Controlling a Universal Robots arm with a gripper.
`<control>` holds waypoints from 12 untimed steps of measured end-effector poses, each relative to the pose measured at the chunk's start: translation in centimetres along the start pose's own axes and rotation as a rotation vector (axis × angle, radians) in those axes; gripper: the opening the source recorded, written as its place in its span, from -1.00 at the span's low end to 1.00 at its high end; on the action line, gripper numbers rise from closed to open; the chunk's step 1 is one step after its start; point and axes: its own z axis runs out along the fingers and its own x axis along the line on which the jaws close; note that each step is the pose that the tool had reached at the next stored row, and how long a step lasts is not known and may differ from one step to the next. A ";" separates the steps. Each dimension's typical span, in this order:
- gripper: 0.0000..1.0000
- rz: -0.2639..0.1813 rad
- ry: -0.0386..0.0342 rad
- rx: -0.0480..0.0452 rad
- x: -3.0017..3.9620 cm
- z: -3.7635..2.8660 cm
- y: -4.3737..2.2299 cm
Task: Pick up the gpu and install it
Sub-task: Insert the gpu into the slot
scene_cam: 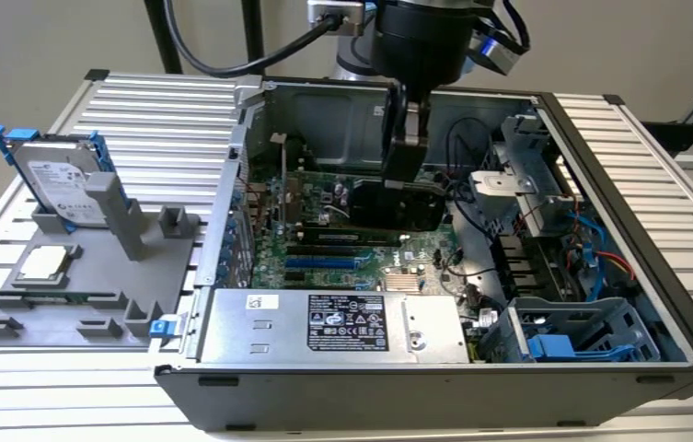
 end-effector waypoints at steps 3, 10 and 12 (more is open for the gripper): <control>-1.00 0.000 0.0006 0.0000 -0.02 0.08 0.00; -1.00 0.000 0.0021 0.0003 -0.07 0.32 0.00; -1.00 0.000 0.0030 0.0004 -0.08 0.39 0.00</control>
